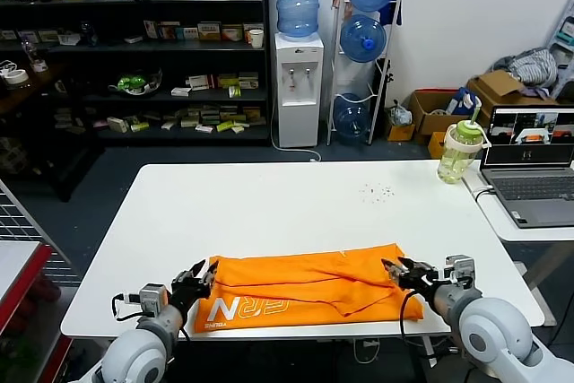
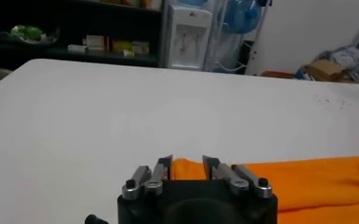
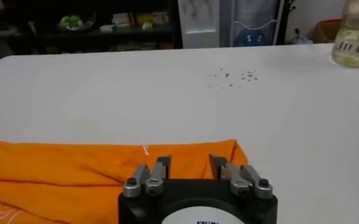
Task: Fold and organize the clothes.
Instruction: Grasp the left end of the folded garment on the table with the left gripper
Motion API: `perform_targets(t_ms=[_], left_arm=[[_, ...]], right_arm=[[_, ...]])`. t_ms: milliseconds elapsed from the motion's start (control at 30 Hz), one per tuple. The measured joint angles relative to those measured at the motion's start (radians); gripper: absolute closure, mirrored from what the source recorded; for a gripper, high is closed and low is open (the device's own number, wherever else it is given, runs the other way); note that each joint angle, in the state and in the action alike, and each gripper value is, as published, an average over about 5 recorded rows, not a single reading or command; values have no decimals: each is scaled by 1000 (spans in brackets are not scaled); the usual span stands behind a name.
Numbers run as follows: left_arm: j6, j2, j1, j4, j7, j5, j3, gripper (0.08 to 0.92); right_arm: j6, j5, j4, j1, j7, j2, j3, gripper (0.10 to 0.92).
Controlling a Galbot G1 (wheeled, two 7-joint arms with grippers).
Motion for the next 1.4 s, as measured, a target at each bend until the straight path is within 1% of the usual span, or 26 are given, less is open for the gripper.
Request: perform_targets(t_ms=[233, 333, 400, 500, 667, 767, 867, 1400], left_arm=[[-5, -34, 32, 12, -2, 29, -4, 337], [-11, -55, 37, 22, -2, 43, -4, 236], [-13, -68, 38, 30, -1, 50, -4, 199], [-17, -80, 38, 41, 1, 59, -3, 180], [-24, -96, 45, 63, 5, 72, 0, 179], [-30, -105, 47, 76, 10, 80, 1, 214], [-36, -112, 46, 88, 14, 84, 2, 291], [-49, -137, 54, 102, 11, 88, 5, 759]], right_arm=[[2, -7, 17, -41, -8, 8, 39, 253], [3, -8, 21, -55, -10, 9, 52, 211], [3, -8, 22, -61, -11, 9, 59, 205], [4, -8, 23, -66, -12, 10, 65, 203], [4, -8, 23, -72, -12, 15, 70, 203], [4, -7, 23, -76, -12, 15, 72, 203], [4, -7, 25, -79, -13, 14, 75, 203], [7, -7, 26, -82, -13, 19, 80, 203]])
